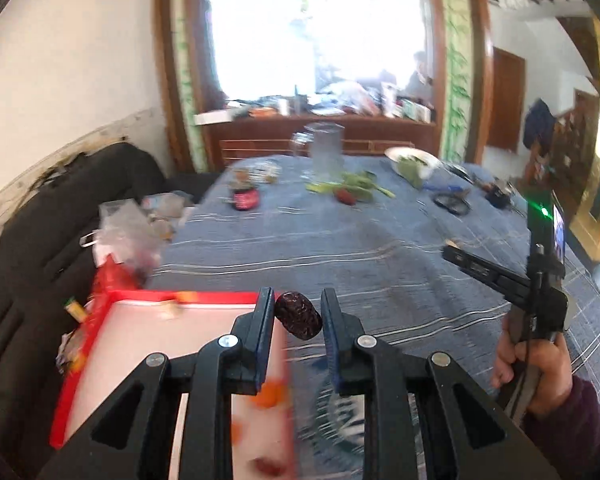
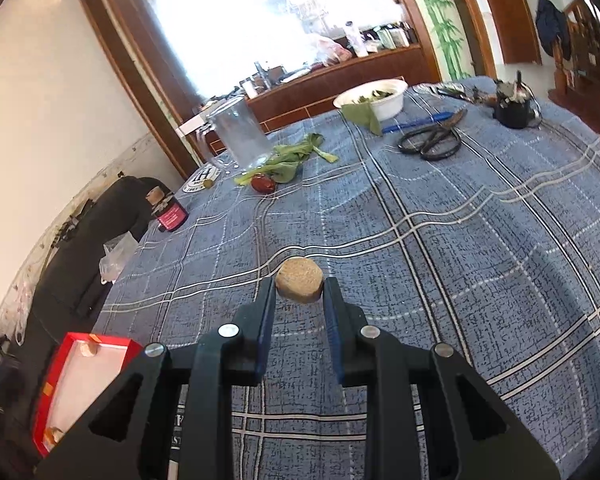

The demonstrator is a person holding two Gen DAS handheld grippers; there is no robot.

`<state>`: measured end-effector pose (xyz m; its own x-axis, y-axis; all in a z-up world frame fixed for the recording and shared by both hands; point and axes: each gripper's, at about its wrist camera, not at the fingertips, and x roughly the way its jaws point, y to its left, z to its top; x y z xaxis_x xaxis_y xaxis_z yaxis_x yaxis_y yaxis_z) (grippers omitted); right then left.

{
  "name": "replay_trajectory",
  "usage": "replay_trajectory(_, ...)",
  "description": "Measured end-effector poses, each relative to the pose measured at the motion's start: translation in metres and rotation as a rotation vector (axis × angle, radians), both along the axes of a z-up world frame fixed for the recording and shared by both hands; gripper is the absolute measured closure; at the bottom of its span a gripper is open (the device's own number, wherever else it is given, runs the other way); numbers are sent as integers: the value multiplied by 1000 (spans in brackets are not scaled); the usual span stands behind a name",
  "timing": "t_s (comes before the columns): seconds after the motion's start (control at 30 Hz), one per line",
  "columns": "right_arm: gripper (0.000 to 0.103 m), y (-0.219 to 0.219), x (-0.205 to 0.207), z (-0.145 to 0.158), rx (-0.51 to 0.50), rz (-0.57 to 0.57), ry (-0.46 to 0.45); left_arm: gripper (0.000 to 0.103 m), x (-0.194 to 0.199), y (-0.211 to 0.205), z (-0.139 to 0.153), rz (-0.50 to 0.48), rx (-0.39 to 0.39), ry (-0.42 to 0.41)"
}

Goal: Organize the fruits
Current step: 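Carry the cake with the right over the tray while the left carries the date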

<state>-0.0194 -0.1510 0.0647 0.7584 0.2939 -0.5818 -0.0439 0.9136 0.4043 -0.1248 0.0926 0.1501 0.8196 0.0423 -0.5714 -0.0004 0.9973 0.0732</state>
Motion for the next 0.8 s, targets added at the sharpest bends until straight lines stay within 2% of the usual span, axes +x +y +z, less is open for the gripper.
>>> replay_trajectory(0.17, 77, 27, -12, 1, 16, 78, 11, 80, -26, 65, -5, 132, 40, -28)
replay_trajectory(0.3, 77, 71, -35, 10, 36, 195, 7, 80, -26, 98, -28, 185, 7, 27)
replay_trajectory(0.5, 77, 152, -72, 21, 70, 400, -1, 80, -33, 123, -56, 207, -26, 73)
replay_trajectory(0.6, 77, 185, -87, 19, 55, 484, 5, 80, -37, 127, -66, 200, -42, 93)
replay_trajectory(0.8, 77, 225, -99, 9, 1, 549, 20, 80, -49, 129, -76, 183, -67, 111)
